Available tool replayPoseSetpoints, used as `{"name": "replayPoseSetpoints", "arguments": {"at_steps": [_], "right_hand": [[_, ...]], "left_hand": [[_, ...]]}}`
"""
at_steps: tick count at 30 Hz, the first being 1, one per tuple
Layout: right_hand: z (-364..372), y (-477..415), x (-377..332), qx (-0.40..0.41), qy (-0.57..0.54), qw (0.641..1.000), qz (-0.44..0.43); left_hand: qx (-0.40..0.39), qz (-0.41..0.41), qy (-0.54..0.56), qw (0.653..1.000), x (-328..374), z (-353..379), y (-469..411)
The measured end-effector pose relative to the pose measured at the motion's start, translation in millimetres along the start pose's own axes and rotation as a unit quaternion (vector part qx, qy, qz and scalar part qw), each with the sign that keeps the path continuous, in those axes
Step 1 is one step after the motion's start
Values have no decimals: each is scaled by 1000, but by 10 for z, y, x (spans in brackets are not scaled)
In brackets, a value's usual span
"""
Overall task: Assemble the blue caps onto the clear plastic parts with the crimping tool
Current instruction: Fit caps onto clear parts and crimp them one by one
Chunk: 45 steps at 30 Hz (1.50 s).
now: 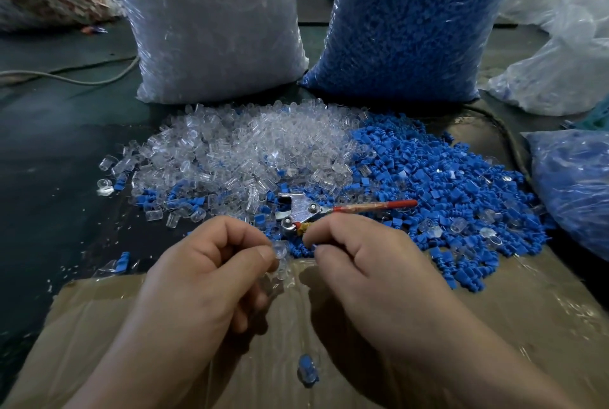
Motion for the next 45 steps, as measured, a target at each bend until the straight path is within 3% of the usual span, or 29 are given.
{"name": "replayPoseSetpoints", "arguments": {"at_steps": [3, 7, 10, 13, 15, 18, 20, 24, 30, 37, 42, 45], "right_hand": [[5, 17, 65, -8, -202, 978, 56], [106, 22, -8, -89, -405, 905, 95], [137, 19, -2, -102, -474, 868, 108], [146, 13, 0, -86, -502, 855, 96], [107, 10, 1, -38, -476, 877, 58], [30, 35, 8, 46, -298, 953, -15], [18, 56, -35, 71, -194, 976, -73], [20, 97, -141, 101, -59, 977, -176], [-8, 108, -211, 112, -46, 965, -234], [-20, 83, -150, 99, -31, 978, -182], [51, 92, -178, 28, 21, 984, -175], [42, 111, -196, 39, 72, 977, -196]], "left_hand": [[-2, 5, 30, 1000, -4, 29, 0], [-1, 11, 42, 999, 19, 70, 9], [-4, 10, 48, 999, 48, 95, 7], [-5, 9, 54, 998, 60, 104, 18], [3, 15, 54, 998, 64, 97, 27], [18, 23, 52, 998, 51, 73, 30], [18, 26, 47, 998, 33, 70, 29], [3, 24, 42, 999, 12, 88, 33], [-9, 39, 61, 997, 78, 116, 55], [-40, 72, 43, 996, 76, 148, 81], [-9, 83, 7, 996, 65, 132, 75], [5, 77, -16, 997, 54, 122, 65]]}}
Point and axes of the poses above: each hand's wrist, its own y-axis away from the middle knuckle, its own z-axis out of the palm, x = y × z, the point moved 5 cm from there along -y, towards the middle knuckle, and after that the axes turned 3 degrees about -x, right-handed, at the moved point
